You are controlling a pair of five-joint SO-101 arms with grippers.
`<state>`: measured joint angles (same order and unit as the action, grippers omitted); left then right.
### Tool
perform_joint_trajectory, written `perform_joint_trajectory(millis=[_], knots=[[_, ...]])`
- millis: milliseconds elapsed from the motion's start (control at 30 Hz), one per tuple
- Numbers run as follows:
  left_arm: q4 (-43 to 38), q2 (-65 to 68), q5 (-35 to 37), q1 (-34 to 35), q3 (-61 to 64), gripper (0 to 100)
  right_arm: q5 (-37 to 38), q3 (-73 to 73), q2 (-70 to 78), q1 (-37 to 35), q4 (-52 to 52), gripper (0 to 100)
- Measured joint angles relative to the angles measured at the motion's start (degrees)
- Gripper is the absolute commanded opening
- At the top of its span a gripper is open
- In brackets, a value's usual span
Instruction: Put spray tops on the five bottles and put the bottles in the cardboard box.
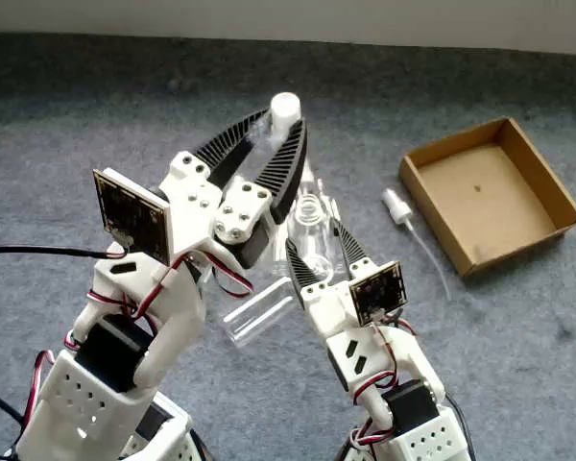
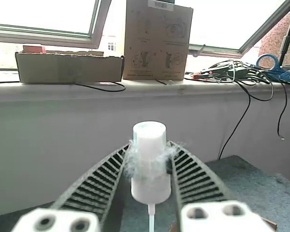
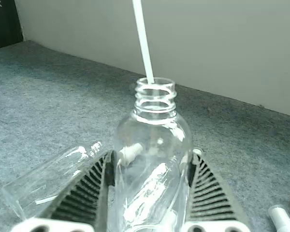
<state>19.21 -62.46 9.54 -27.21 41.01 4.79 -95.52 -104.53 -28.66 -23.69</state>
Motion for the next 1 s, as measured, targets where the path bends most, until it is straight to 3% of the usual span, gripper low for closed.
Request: perform_joint_trajectory(millis=[333, 667, 1000], knots=[[-2.46, 0.00, 0.09, 0.70, 2.20, 1, 0.00, 0.00, 0.00, 0.00, 0.00, 7.4], [6.42, 0.00, 0.00, -4.13, 8.70, 1, 0.00, 0.00, 0.00, -0.09, -0.09, 7.4], [-6.51, 0.00, -0.09, -4.13, 23.74, 1, -0.09, 0.00, 0.09, 0.18, -0.18, 7.4]])
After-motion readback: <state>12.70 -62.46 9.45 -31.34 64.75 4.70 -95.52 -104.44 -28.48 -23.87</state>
